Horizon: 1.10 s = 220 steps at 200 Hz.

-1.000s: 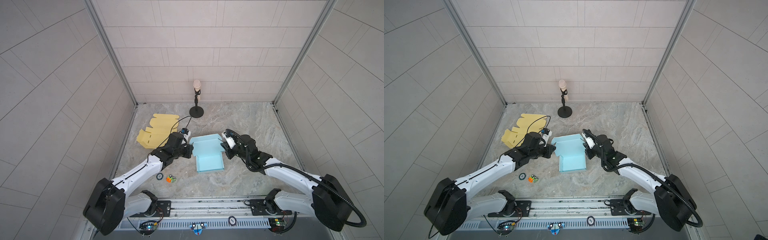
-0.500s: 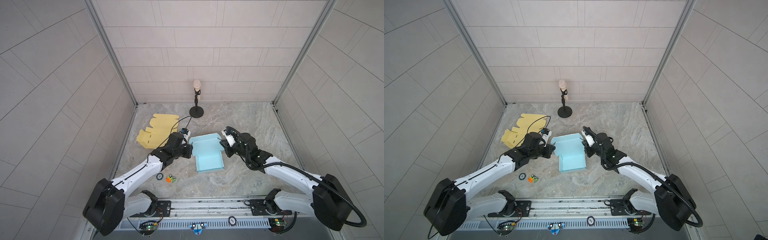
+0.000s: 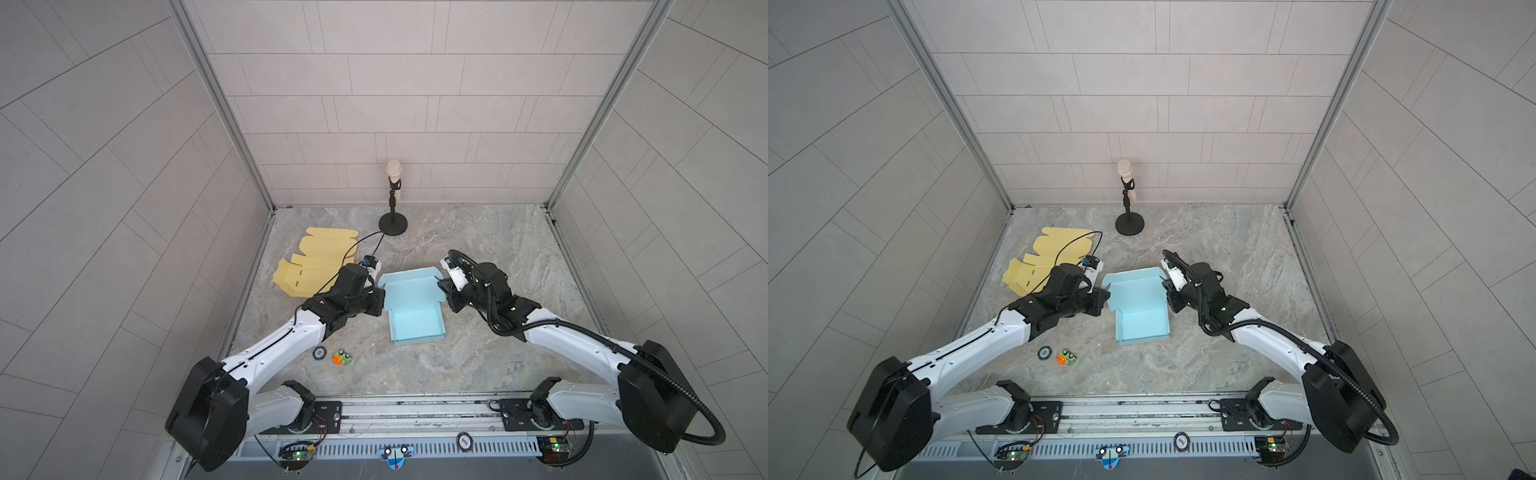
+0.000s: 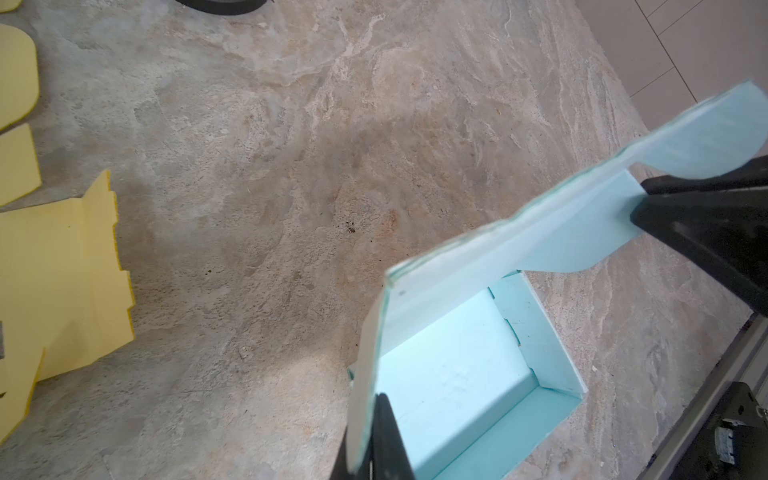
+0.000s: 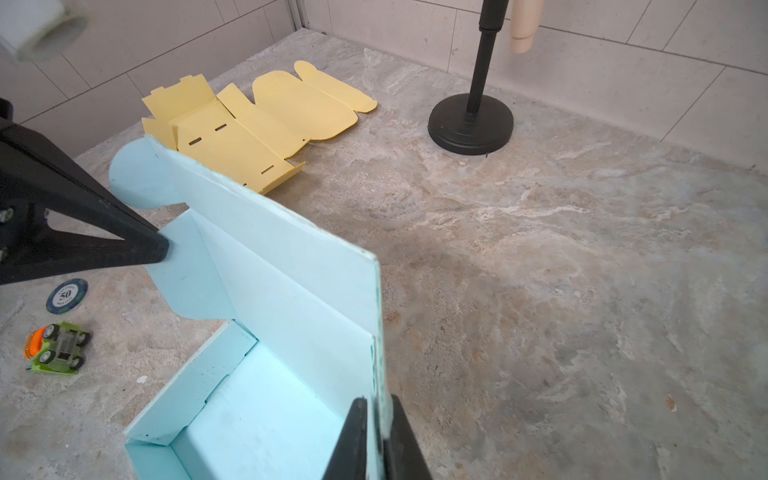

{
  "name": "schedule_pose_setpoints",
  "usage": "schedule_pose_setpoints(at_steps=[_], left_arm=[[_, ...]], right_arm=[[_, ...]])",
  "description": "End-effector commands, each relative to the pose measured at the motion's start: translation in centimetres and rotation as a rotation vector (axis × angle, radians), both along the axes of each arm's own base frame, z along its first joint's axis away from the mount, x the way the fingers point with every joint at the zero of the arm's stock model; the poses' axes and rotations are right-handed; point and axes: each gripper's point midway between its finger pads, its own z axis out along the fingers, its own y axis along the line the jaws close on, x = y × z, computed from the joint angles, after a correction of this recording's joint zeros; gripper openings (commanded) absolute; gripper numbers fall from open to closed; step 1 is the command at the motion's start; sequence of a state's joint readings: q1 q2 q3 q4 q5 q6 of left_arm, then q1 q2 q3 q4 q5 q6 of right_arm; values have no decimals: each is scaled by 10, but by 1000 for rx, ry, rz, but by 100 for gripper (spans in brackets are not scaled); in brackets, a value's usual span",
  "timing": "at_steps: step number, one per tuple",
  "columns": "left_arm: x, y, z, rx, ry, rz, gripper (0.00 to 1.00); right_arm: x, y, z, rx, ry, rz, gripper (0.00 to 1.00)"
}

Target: Fold the paper box

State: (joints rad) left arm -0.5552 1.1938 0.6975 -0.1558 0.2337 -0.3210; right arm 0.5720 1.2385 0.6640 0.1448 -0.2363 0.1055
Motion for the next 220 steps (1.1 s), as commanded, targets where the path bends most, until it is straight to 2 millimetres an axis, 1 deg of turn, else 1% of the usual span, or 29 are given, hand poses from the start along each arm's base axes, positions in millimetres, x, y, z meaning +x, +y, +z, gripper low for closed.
schedule_pose_setpoints(at_steps=[1,28,56,93,141,172,193,220], left_arm=[[3,-1,10,10,-24,-1,0],[4,-1,11,8,-24,-2,0],[3,0,10,11,-24,-1,0],[3,0,9,11,-27,2,0],[4,-1,10,3,-34,6,0],[10,-4,17,-17,-55,18,0],[16,-11,23,-41,-72,21,0],[28,-20,31,-62,-99,37,0]], right_arm=[[3,3,2,-9,5,9,15],[4,3,-1,-18,16,9,14],[4,2,-1,-21,15,2,10],[5,2,-3,-25,22,-2,11],[5,1,-3,-37,33,-3,4],[7,1,4,-39,39,-20,2],[10,1,8,-46,39,-46,1],[18,2,7,-48,50,-96,2]])
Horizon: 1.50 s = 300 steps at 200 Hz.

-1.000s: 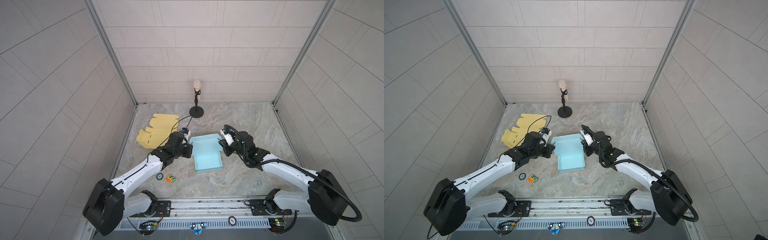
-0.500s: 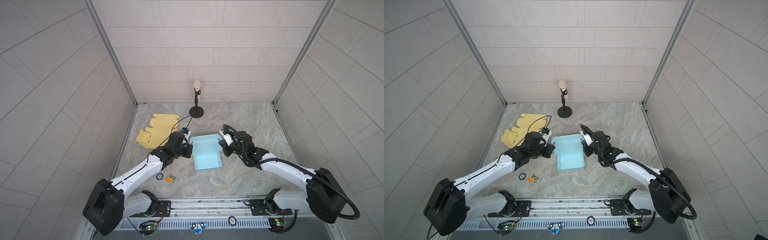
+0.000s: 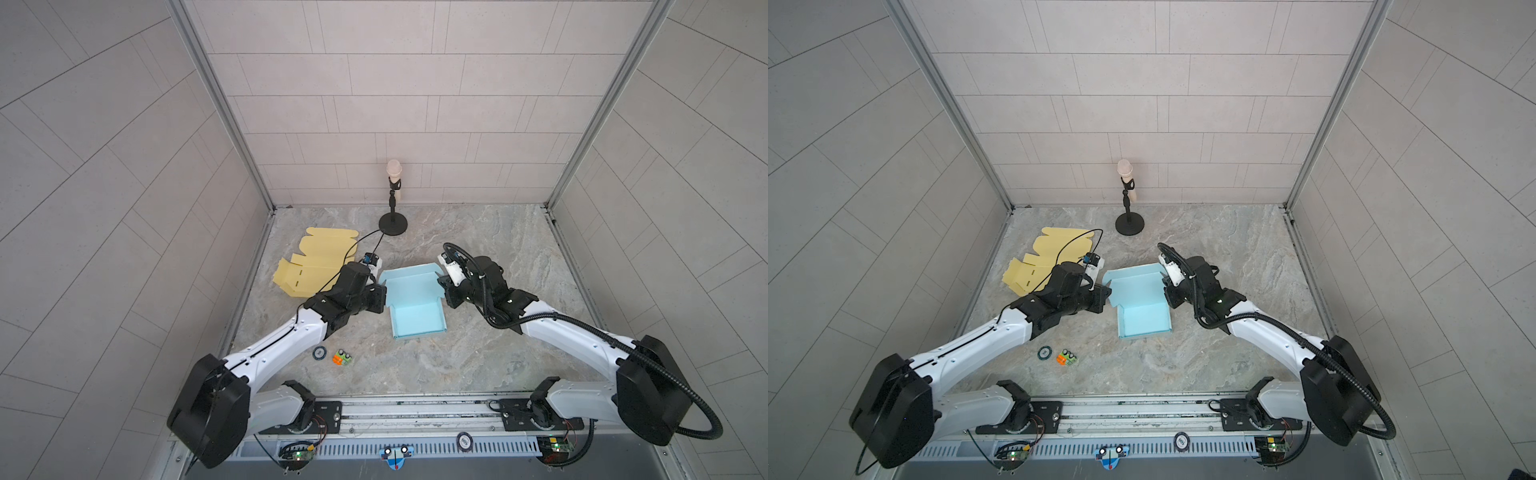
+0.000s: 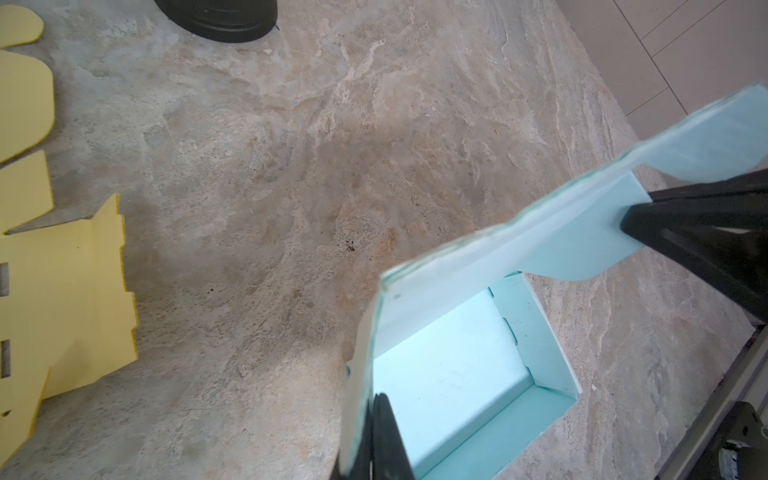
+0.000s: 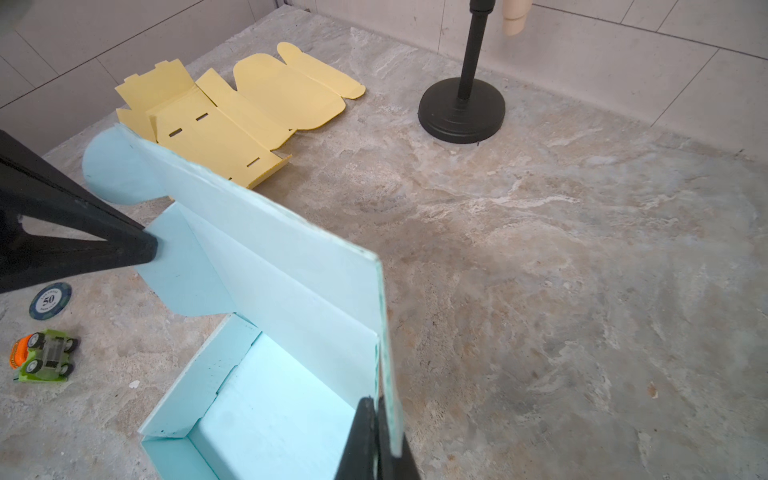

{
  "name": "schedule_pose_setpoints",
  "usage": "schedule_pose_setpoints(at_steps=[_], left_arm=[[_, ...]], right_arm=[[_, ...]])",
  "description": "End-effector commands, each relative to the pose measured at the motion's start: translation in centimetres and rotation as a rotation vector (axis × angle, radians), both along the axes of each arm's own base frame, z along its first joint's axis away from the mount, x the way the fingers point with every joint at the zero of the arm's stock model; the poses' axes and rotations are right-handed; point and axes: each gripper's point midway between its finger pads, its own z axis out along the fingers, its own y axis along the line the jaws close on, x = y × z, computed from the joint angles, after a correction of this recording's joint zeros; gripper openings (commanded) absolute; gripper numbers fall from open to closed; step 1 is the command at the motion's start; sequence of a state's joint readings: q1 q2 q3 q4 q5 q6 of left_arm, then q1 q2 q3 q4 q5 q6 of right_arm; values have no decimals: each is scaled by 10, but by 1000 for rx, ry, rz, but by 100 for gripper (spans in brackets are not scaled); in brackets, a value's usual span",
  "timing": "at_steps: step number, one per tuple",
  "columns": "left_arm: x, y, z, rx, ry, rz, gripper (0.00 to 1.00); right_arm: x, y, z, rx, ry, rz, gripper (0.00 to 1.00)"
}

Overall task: Fold the paper box
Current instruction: 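Lower the lid toward the box with both grippers, closing it over the tray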

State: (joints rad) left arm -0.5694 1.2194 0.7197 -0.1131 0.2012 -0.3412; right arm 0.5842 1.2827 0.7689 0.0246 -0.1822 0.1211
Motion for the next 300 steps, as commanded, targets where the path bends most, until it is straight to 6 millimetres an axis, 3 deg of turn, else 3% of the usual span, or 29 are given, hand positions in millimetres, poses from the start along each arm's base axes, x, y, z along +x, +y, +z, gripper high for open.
schedule_pose_setpoints(at_steps=[1,62,117,187,250,300], left_arm=[[17,-13,23,-47,-65,14,0],[41,-29,23,-38,-134,48,0],[45,-40,19,-46,-202,59,0],[60,-51,28,-31,-310,59,0],[55,-49,-5,5,-300,34,0],[44,-52,-19,18,-303,9,0]], right_arm=[[8,1,2,-5,6,-57,2],[28,3,-3,53,32,-175,5],[33,11,-11,74,45,-183,10],[51,14,4,68,-17,-217,12],[47,11,-16,47,19,-220,12],[36,8,-23,56,40,-212,12]])
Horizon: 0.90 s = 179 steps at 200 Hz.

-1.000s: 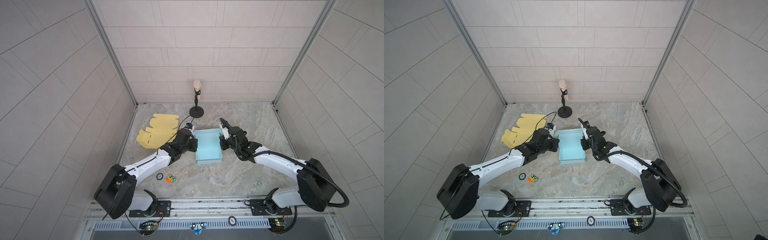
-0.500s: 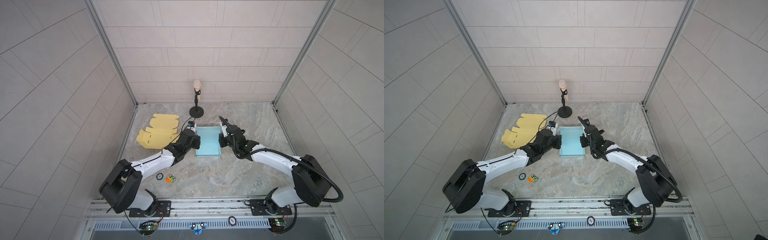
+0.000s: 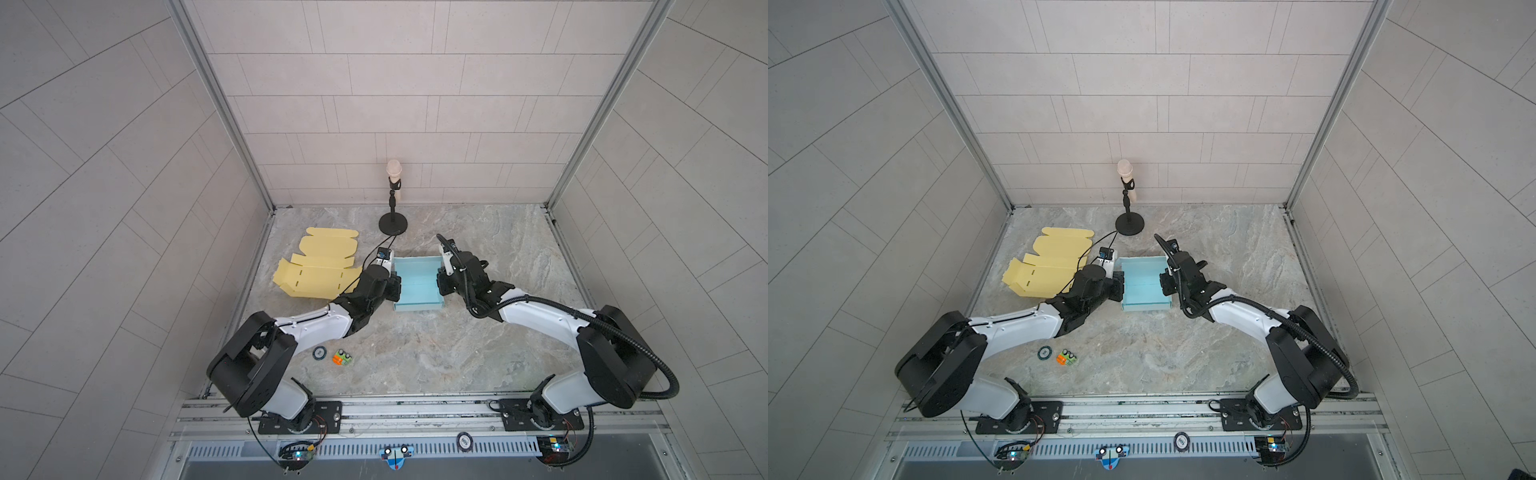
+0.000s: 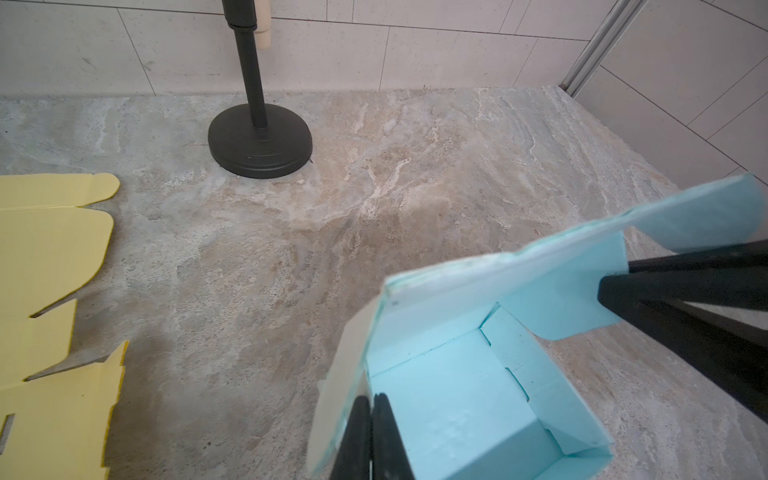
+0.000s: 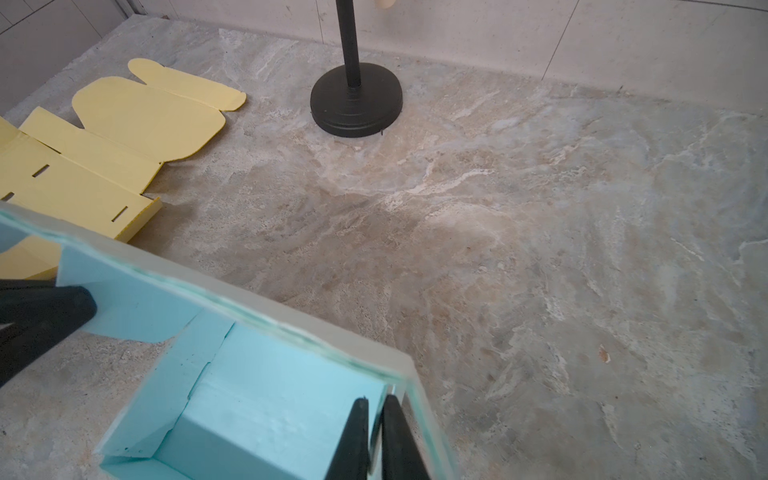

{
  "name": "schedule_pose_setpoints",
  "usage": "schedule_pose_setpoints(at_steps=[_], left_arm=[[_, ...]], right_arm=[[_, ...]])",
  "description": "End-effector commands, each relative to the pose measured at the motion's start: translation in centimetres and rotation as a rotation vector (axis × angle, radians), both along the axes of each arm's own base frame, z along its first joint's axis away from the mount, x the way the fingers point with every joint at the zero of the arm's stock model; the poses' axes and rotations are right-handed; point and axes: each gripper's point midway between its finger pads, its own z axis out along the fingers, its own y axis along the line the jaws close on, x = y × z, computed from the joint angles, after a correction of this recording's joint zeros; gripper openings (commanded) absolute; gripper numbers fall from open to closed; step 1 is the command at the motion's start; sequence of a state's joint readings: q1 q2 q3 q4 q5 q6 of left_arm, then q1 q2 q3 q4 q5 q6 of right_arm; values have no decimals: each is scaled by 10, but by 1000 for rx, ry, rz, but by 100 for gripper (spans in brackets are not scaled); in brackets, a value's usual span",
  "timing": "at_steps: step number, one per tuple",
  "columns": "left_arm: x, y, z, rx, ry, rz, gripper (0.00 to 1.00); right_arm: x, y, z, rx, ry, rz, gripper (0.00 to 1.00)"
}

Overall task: Fold the paper box
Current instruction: 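Lower the lid toward the box with both grippers, closing it over the tray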

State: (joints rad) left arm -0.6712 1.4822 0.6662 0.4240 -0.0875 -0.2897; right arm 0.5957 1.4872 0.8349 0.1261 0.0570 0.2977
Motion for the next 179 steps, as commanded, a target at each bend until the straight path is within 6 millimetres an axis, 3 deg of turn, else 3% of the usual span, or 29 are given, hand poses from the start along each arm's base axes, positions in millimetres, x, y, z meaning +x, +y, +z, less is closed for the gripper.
schedule_pose_setpoints(at_steps=[1,179], left_arm=[[-15,-23,-8,-5,-5,-102,0],[-47,-13,-51,138,-1,-99,0]], right_arm=[[-13,18,6,62,2,72,12],[-38,10,-20,41,56,70,15]])
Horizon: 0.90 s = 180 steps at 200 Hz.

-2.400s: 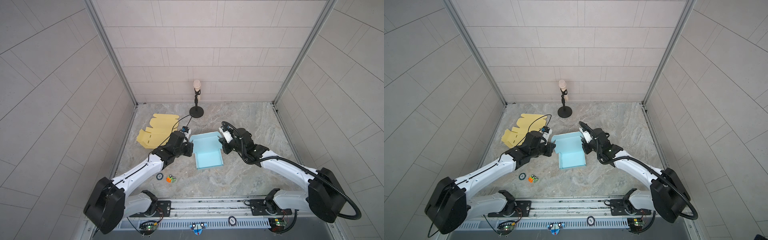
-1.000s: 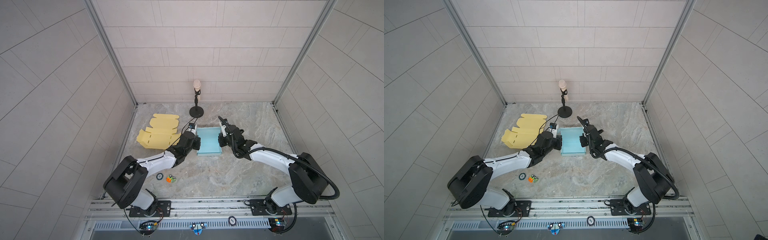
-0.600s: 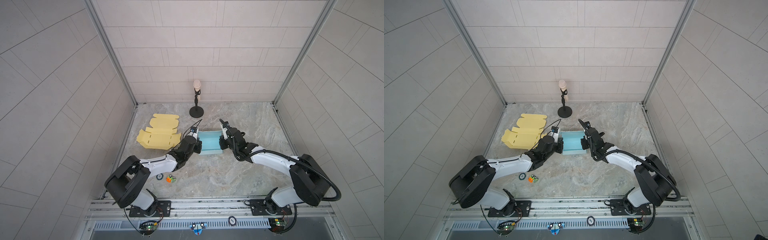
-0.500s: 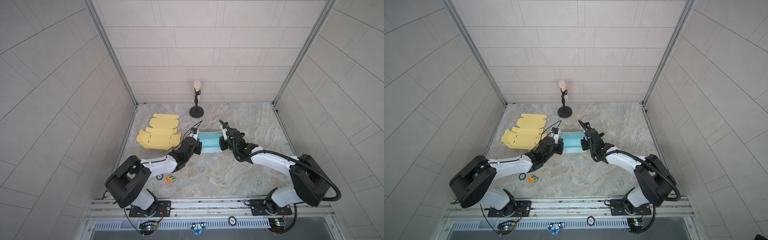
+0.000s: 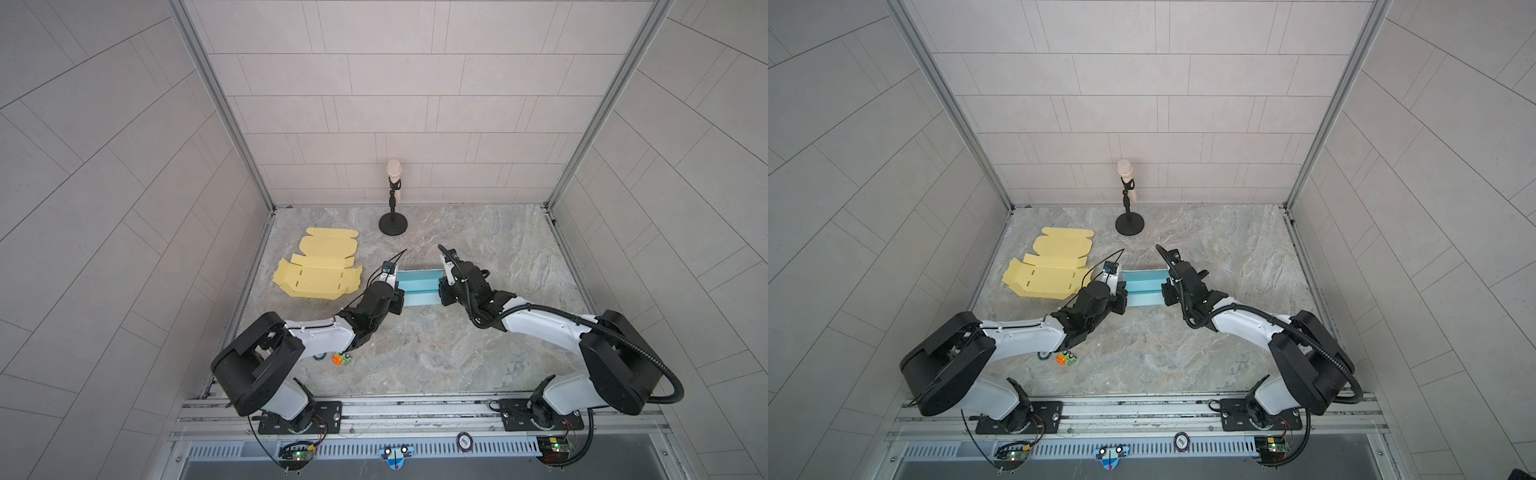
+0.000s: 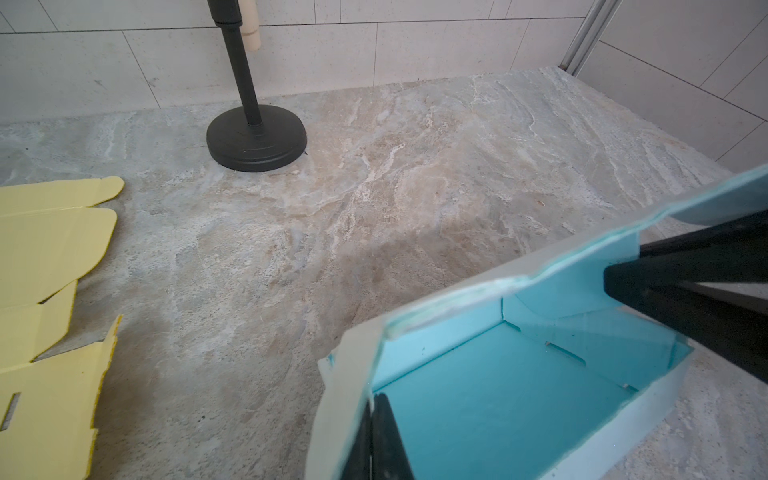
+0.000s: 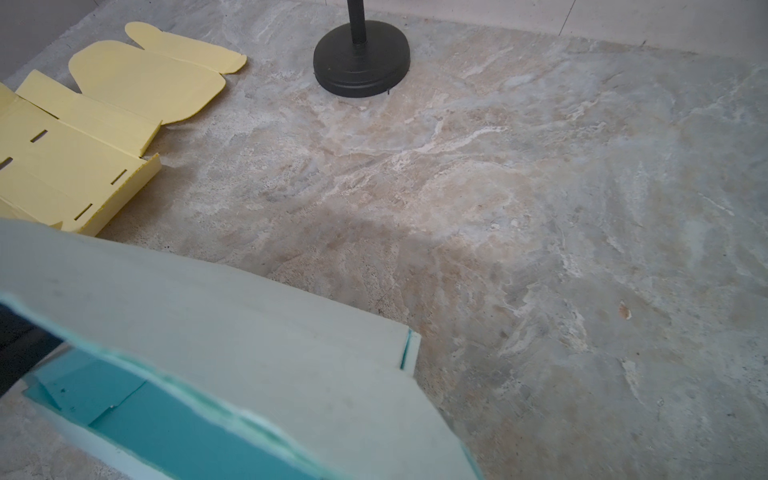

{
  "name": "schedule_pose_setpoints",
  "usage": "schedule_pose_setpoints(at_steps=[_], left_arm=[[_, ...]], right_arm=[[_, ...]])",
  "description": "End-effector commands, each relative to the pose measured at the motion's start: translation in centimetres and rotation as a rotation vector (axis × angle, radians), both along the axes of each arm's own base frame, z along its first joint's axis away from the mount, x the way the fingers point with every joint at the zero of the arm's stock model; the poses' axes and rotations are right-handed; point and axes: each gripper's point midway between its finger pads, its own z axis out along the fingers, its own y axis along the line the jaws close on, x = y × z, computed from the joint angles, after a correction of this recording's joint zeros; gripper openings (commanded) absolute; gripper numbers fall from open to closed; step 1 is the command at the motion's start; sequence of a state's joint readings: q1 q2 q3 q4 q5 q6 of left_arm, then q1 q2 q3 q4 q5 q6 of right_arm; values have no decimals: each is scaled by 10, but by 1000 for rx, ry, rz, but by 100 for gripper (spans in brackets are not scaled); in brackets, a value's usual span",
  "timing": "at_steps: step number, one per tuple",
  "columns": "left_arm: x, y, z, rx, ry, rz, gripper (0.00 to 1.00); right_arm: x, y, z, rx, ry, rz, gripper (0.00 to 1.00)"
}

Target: Fold the paper box

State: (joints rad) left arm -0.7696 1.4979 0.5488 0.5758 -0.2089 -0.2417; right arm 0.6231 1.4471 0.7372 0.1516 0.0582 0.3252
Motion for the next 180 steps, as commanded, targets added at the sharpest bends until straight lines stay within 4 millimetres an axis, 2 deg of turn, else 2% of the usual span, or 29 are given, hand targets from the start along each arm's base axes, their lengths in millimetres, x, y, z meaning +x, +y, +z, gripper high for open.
schedule_pose_setpoints(at_steps=[1,85,120,125,146,180], left_arm=[[-23,-7,-31,76,71,-80,0],[-34,-8,-48,140,76,-88,0],[-34,-5,-49,152,72,-79,0],[-35,-5,-49,153,73,-80,0],[-35,-5,-51,153,74,-79,0],[-35,-5,-54,151,82,-78,0]], right_arm=[[-15,13,0,40,21,58,15],[-29,4,-6,47,34,51,22],[-37,-13,2,55,34,-18,31],[-44,-21,-9,42,60,-37,34],[-53,-25,-2,77,46,-50,44],[-68,-27,16,81,6,-38,46]])
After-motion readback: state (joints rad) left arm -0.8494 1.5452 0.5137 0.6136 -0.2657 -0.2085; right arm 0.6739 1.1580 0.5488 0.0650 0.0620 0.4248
